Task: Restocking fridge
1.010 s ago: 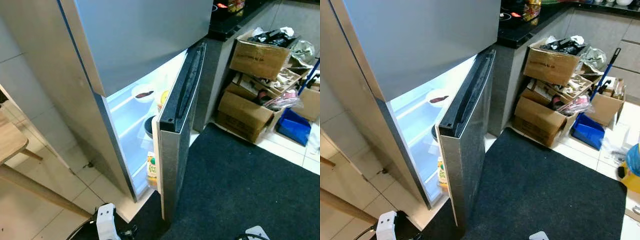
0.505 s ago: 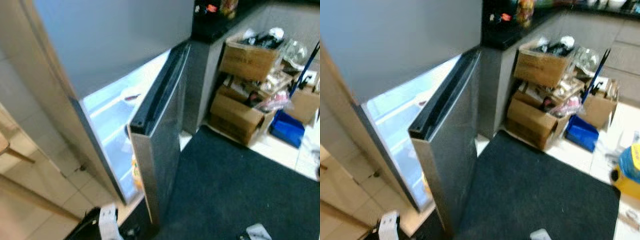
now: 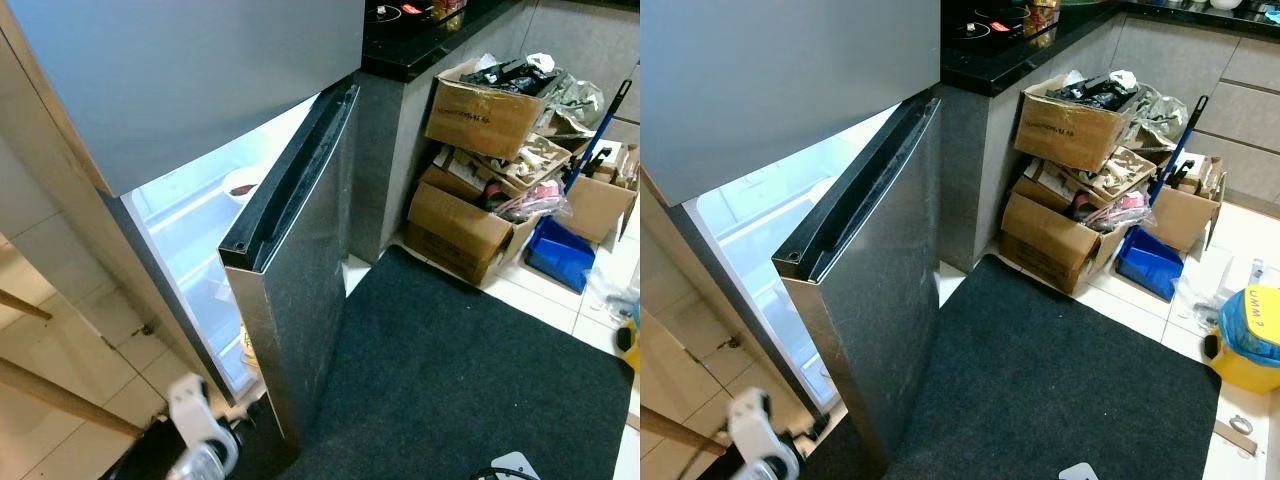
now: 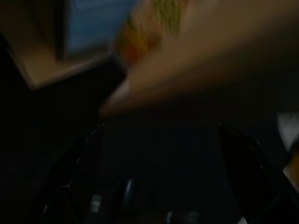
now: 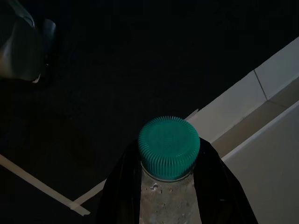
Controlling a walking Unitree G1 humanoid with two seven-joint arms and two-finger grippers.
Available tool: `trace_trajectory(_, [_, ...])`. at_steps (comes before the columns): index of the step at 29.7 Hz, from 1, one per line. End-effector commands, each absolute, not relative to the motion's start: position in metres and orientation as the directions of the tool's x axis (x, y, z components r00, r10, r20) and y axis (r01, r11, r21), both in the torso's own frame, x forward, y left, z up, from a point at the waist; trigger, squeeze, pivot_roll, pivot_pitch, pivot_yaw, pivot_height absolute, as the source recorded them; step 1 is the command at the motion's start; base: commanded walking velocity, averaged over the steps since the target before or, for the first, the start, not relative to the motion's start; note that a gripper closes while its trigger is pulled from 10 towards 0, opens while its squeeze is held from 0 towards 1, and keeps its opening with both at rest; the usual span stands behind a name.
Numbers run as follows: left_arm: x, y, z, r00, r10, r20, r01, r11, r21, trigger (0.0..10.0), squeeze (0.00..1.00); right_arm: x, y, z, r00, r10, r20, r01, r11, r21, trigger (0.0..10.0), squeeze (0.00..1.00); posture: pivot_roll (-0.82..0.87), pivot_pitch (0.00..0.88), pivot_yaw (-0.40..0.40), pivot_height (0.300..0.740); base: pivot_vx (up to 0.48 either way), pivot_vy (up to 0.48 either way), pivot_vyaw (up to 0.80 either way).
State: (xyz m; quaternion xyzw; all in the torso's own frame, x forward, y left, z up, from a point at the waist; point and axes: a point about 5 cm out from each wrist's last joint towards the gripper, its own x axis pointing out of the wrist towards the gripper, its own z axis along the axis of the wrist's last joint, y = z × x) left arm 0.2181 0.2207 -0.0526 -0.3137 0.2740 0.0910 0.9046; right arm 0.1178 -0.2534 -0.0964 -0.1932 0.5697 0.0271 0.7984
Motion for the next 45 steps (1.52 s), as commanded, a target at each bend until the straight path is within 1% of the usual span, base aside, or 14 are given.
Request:
trace_trajectory(1, [0.221, 0.233, -0.047, 0.855, 0.042, -0.517, -0.368, 0.753, -0.546, 10.0, 0.0, 0.115, -0.253, -0.097, 0.339, -0.177, -0.924, -0.255, 0.928, -0.272, 10.0, 0.0, -0.04, 0.051, -0.015, 0.74, 0.0, 0.0, 0.0])
trace_trajectory(7, [0.247, 0.263, -0.016, 0.931, 0.13, -0.341, -0.336, 0.668, -0.664, 10.0, 0.0, 0.115, -0.253, -0.097, 0.338, -0.177, -0.924, -0.255, 0.928, -0.271, 10.0, 0.0, -0.05, 0.053, -0.012, 0.74, 0.0, 0.0, 0.0])
trace_trajectory(8, [0.251, 0.266, -0.012, 0.939, 0.135, -0.316, -0.324, 0.656, -0.682, 9.5, 0.0, 0.114, -0.254, -0.097, 0.338, -0.178, -0.924, -0.254, 0.928, -0.271, 10.0, 0.0, -0.04, 0.053, -0.013, 0.74, 0.0, 0.0, 0.0])
trace_trajectory(9, [0.254, 0.267, -0.008, 0.947, 0.131, -0.292, -0.305, 0.645, -0.701, 6.5, 0.0, 0.114, -0.254, -0.097, 0.337, -0.178, -0.924, -0.254, 0.928, -0.271, 10.0, 0.0, -0.04, 0.053, -0.013, 0.74, 0.0, 0.0, 0.0])
trace_trajectory(11, [0.256, 0.267, -0.006, 0.953, 0.128, -0.276, -0.292, 0.638, -0.713, 6.5, 0.0, 0.114, -0.254, -0.098, 0.337, -0.178, -0.925, -0.254, 0.928, -0.271, 10.0, 0.0, -0.04, 0.053, -0.013, 0.74, 0.0, 0.0, 0.0])
trace_trajectory(12, [0.259, 0.266, -0.002, 0.963, 0.114, -0.244, -0.26, 0.628, -0.734, 0.0, 0.0, 0.114, -0.254, -0.098, 0.336, -0.178, -0.925, -0.255, 0.928, -0.271, 10.0, 0.0, -0.04, 0.056, -0.013, 0.74, 0.0, 0.0, 0.0])
trace_trajectory(18, [0.296, 0.255, 0.034, 0.998, 0.069, -0.006, -0.043, 0.559, -0.828, 0.0, 0.0, 0.113, -0.254, -0.098, 0.334, -0.176, -0.926, -0.259, 0.928, -0.27, 10.0, 0.0, -0.04, 0.059, -0.017, 0.74, 0.0, 0.0, 0.0])
trace_trajectory(24, [0.313, 0.254, 0.053, 0.991, 0.128, 0.051, -0.025, 0.531, -0.847, 0.0, 0.0, 0.113, -0.255, -0.097, 0.335, -0.178, -0.925, -0.258, 0.927, -0.272, 10.0, 0.0, -0.05, 0.064, -0.017, 0.74, 0.0, 0.0, 0.0])
trace_trajectory(25, [0.317, 0.253, 0.058, 0.988, 0.137, 0.066, -0.014, 0.516, -0.856, 2.2, 0.0, 0.113, -0.255, -0.097, 0.336, -0.179, -0.925, -0.257, 0.927, -0.273, 10.0, 0.0, -0.05, 0.065, -0.017, 0.74, 0.0, 0.0, 0.0])
trace_trajectory(26, [0.317, 0.253, 0.058, 0.988, 0.137, 0.066, -0.014, 0.516, -0.856, 2.2, 0.0, 0.113, -0.255, -0.097, 0.336, -0.179, -0.925, -0.257, 0.927, -0.273, 10.0, 0.0, -0.05, 0.065, -0.017, 0.74, 0.0, 0.0, 0.0])
trace_trajectory(27, [0.322, 0.249, 0.063, 0.988, 0.13, 0.082, 0.004, 0.511, -0.86, 7.8, 0.0, 0.112, -0.255, -0.097, 0.334, -0.18, -0.925, -0.257, 0.927, -0.273, 10.0, 0.0, -0.05, 0.067, -0.017, 0.74, 0.0, 0.0, 0.0])
trace_trajectory(28, [0.326, 0.245, 0.067, 0.988, 0.117, 0.096, 0.024, 0.509, -0.861, 10.0, 0.0, 0.111, -0.256, -0.098, 0.333, -0.18, -0.926, -0.257, 0.927, -0.273, 10.0, 0.0, -0.05, 0.067, -0.017, 0.74, 0.0, 0.0, 0.0])
trace_trajectory(34, [0.33, 0.237, 0.068, 0.991, 0.097, 0.095, 0.032, 0.514, -0.857, 10.0, 0.0, 0.108, -0.256, -0.098, 0.326, -0.182, -0.928, -0.255, 0.928, -0.271, 10.0, 0.0, -0.06, 0.074, -0.014, 0.74, 0.0, 0.0, 0.0])
trace_trajectory(45, [0.319, 0.241, 0.048, 0.986, 0.157, -0.059, -0.133, 0.514, -0.847, 10.0, 0.0, 0.105, -0.258, -0.099, 0.322, -0.185, -0.929, -0.253, 0.928, -0.272, 10.0, 0.0, -0.07, 0.076, -0.013, 0.74, 0.0, 0.0, 0.0])
